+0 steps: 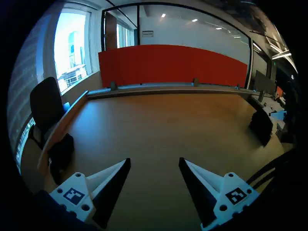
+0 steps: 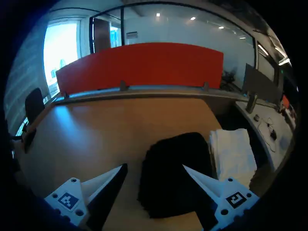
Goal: Fold towel
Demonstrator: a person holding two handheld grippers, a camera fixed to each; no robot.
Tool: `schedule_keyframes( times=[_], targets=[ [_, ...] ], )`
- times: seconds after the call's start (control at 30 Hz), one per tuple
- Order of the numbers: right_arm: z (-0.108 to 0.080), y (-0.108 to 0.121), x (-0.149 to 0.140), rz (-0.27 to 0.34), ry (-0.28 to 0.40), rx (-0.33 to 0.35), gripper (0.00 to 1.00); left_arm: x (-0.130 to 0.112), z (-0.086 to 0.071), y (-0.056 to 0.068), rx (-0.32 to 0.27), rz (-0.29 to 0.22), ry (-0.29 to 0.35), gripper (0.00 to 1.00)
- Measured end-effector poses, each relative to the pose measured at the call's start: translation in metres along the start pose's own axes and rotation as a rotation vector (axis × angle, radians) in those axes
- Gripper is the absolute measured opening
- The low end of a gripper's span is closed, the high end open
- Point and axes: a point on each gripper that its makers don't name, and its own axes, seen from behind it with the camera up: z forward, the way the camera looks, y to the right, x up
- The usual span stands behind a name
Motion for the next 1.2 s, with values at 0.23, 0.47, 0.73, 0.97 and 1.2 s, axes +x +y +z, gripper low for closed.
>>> schedule_keyframes(
  times=[0.23,0.47,0.73,0.97,1.2],
  targets=[
    [-0.007,0.006,0.033,0.021,0.156,-0.049,1.00,0.007,0.004,-0.002,0.003,-0.014,0.019,0.92],
    [-0.022,0.019,0.070,-0.007,0.341,-0.137,1.00,0.015,0.007,-0.005,0.006,-0.015,0.046,0.93],
    [-0.028,0.009,0.087,-0.020,0.414,-0.133,1.00,0.028,0.012,-0.008,0.015,-0.024,0.092,0.93],
    [-0.031,-0.004,0.100,-0.042,0.433,-0.122,1.00,0.056,0.014,-0.015,0.032,-0.020,0.194,0.93],
    [-0.037,-0.016,0.114,-0.069,0.453,-0.124,1.00,0.104,0.004,-0.022,0.047,0.028,0.345,0.93]
  ],
)
